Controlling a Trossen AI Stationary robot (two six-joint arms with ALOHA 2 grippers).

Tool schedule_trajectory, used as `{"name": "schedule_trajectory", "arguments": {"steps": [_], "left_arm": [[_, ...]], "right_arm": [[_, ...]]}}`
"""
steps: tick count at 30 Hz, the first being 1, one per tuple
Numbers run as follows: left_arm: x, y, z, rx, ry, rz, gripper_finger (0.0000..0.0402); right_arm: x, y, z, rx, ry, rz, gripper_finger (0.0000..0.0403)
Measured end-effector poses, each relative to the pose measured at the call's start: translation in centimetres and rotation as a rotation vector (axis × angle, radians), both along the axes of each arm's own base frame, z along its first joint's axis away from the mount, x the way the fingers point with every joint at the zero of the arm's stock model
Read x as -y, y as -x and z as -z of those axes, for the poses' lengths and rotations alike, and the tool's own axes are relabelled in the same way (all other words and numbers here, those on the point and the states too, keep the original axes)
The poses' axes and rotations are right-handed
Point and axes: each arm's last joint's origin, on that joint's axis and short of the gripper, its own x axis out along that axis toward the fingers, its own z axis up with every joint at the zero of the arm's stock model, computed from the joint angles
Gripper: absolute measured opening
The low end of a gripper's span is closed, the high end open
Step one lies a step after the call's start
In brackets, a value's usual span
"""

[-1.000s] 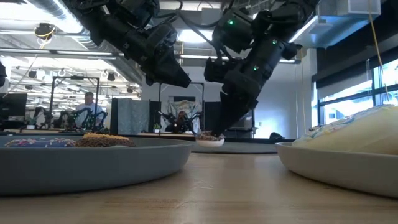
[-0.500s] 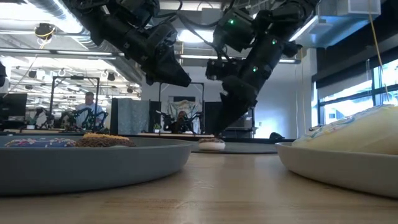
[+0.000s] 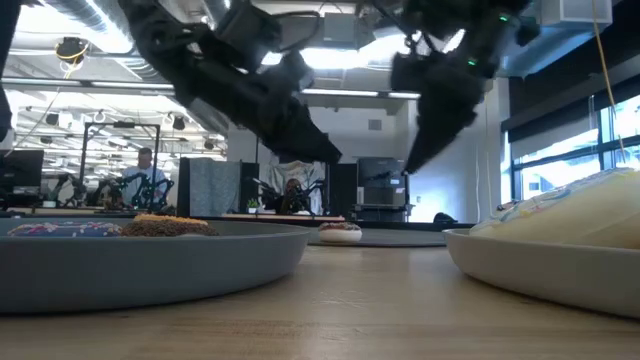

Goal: Pick & Place donuts
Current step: Put small brown donut on the black plate

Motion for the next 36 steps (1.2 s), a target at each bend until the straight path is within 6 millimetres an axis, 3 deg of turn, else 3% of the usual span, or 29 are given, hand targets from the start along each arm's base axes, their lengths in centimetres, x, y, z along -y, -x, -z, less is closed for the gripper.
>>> {"name": "schedule_trajectory", "arguments": {"steps": [5,12,21,36], "left_arm": [[0.4,-1.7,1.4,-0.056,0.001,0.038,0.0084],[0.8,-2.0,3.2,-0.160,0.021,0.046,0.0083],[0.7,-2.0,4.7,-0.208,0.044,0.034,0.0084],[0.7,-1.8,4.9,-0.233,0.098,-0.010,0.0084]], "right_arm": [[0.1,2.5,1.0,0.050,-0.037,0.069,0.0138],[0.1,4.0,2.1,0.086,-0.052,0.093,0.0138],[0.3,3.8,2.0,0.116,-0.011,0.091,0.0138],[0.4,3.7,1.9,0.125,0.002,0.093,0.0138]]}}
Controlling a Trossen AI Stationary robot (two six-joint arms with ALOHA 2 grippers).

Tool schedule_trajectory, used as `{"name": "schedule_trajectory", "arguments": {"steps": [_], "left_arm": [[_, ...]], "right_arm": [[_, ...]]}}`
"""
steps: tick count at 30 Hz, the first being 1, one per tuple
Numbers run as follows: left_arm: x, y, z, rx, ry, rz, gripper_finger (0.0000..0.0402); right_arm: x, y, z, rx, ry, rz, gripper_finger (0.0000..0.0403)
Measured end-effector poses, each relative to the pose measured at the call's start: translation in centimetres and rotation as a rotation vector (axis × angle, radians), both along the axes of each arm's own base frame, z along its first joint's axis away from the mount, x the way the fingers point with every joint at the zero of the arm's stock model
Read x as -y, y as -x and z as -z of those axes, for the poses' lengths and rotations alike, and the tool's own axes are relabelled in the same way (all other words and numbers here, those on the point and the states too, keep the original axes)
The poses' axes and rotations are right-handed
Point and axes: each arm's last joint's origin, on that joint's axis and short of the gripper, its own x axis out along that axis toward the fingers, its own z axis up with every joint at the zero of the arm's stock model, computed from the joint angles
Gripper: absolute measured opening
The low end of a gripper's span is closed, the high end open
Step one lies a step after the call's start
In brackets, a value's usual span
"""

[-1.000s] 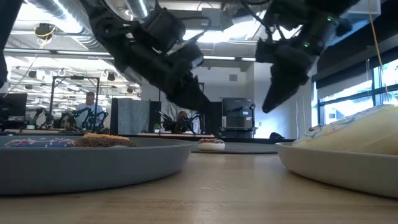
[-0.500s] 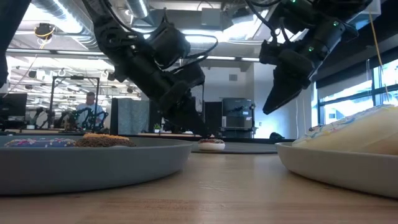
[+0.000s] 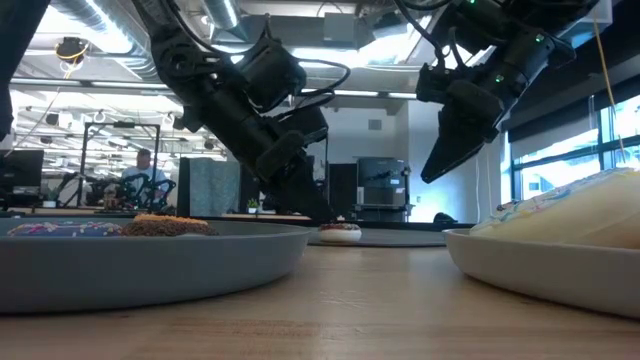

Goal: Pick & Place donuts
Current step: Put small brown donut on the black plate

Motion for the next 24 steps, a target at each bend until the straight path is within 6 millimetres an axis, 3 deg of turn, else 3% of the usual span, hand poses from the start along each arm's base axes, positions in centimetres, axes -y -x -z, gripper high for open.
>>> {"name": "schedule_trajectory", "arguments": {"steps": [24], "left_arm": [[-0.02,-0.01,0.00,0.005,0.056,-0.057,0.0084]], "right_arm": [[0.03,0.00,-0.01,0.000,0.008,0.006,0.0138]]}}
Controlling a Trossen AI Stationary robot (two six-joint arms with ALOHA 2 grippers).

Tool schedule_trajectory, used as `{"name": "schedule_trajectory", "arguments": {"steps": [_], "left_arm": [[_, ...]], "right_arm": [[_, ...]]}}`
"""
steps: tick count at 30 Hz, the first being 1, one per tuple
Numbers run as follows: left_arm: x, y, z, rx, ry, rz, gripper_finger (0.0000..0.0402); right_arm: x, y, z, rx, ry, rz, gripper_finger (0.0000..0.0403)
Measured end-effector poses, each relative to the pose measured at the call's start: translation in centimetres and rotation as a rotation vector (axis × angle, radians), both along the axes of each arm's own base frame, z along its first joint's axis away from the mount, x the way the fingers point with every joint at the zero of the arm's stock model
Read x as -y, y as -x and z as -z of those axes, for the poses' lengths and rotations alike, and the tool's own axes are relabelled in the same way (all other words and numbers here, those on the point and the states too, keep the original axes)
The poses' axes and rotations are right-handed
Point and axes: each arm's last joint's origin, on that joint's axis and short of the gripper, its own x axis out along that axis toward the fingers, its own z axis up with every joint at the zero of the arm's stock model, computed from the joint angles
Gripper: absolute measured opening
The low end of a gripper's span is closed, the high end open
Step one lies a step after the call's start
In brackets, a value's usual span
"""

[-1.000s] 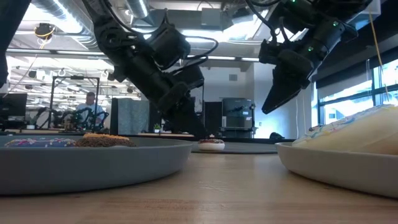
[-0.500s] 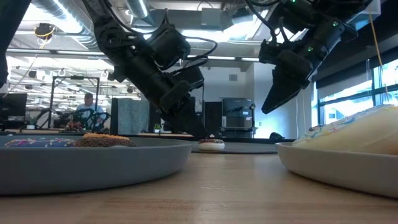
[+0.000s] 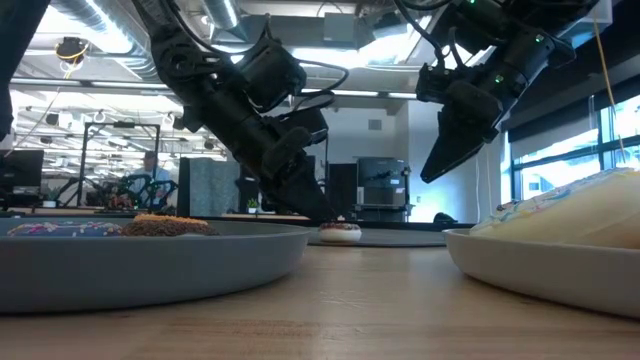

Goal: Pick & Place donuts
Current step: Put small brown donut on the black plate

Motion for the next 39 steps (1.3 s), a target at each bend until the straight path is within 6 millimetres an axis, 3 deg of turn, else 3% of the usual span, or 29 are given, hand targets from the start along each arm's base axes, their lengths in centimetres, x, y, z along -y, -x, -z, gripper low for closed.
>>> {"name": "schedule_trajectory", "arguments": {"steps": [16,29,39], "left_arm": [[-0.03,0.03,0.06,-0.005,0.015,-0.026,0.0092],[-0.05,-0.03,0.00,0.006,0.031,-0.049,0.0154],[0.10,-0.03,0.02,0.005,0.049,-0.066,0.0134]], "right_arm": [[-0.01,-0.01,0.00,0.001,0.000,0.000,0.0138],[-0.01,-0.01,0.00,0.001,-0.001,-0.001,0.0138],[0.00,-0.01,0.01,0.000,-0.001,-0.001,0.0138]]}}
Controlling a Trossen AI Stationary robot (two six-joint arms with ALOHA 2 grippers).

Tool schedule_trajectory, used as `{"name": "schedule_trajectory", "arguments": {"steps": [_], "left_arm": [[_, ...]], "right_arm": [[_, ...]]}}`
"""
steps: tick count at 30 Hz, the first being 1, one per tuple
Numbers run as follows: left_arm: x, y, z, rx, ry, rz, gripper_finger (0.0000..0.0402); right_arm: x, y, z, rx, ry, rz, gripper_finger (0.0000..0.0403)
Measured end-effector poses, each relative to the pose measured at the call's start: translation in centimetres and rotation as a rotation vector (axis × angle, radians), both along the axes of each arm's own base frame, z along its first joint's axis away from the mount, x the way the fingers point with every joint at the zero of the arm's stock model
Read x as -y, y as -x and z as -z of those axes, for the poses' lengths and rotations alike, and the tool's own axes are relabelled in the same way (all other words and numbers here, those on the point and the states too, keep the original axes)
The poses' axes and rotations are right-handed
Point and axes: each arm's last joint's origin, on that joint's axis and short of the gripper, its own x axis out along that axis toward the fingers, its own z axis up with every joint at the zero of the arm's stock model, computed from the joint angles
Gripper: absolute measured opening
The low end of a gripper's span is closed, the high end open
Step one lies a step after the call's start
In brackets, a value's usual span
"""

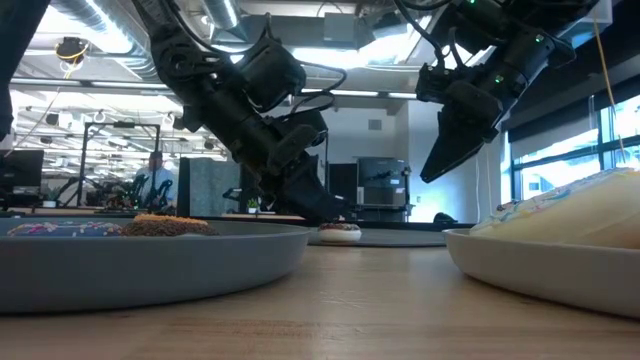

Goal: Pick & Place donuts
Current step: Put small brown donut on the black plate

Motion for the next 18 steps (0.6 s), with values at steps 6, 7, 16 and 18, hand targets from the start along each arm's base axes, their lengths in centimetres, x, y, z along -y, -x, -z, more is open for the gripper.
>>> {"name": "schedule_trajectory", "arguments": {"steps": [6,7,16,18], "left_arm": [[0.04,0.00,0.00,0.001,0.017,-0.013,0.0123],[0.04,0.00,0.00,0.001,0.017,-0.013,0.0122],[0.04,0.00,0.00,0.002,0.020,-0.016,0.0124],[0.02,0.00,0.00,0.001,0.014,-0.022,0.0125]], "right_arm": [[-0.01,0.00,0.00,-0.003,0.011,-0.015,0.0138],[-0.01,0.00,0.00,-0.003,0.011,-0.015,0.0138],[-0.01,-0.01,0.01,-0.004,0.011,-0.015,0.0138],[-0.01,0.00,0.01,-0.004,0.011,-0.015,0.0138]]}}
